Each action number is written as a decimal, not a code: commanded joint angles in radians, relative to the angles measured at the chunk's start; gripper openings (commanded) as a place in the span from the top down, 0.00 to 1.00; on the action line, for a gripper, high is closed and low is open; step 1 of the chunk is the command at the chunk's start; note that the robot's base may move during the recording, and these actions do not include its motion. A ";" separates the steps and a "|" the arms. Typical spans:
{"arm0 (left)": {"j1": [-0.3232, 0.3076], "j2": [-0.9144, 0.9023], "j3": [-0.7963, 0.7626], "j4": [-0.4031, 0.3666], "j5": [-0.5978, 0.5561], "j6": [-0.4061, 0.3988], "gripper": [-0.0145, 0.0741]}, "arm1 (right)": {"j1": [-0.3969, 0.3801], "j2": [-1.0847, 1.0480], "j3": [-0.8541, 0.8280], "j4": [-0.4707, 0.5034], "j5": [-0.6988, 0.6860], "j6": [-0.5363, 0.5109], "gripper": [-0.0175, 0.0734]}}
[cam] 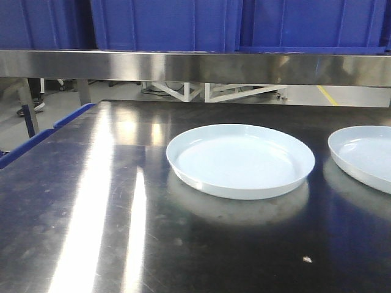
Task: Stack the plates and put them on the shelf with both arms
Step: 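Lower the right gripper to the rim of the other white plate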
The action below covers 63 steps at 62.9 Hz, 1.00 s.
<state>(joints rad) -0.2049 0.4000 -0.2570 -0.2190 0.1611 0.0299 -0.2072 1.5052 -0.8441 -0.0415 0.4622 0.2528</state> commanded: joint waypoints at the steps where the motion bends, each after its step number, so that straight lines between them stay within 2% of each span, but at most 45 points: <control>1: -0.001 0.003 -0.030 -0.004 -0.095 -0.005 0.74 | -0.002 -0.031 -0.032 -0.006 -0.042 -0.003 0.34; 54: -0.001 0.003 -0.030 -0.004 -0.095 -0.005 0.74 | -0.002 -0.001 -0.032 -0.006 -0.043 -0.003 0.34; 59: -0.001 0.003 -0.030 -0.004 -0.095 -0.005 0.74 | -0.002 -0.001 -0.032 -0.006 -0.044 -0.003 0.40; 63: -0.001 0.003 -0.030 -0.004 -0.095 -0.005 0.74 | -0.002 -0.001 -0.032 -0.006 -0.044 -0.003 0.50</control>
<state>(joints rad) -0.2049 0.4000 -0.2570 -0.2190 0.1611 0.0299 -0.2072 1.5347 -0.8441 -0.0415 0.4606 0.2528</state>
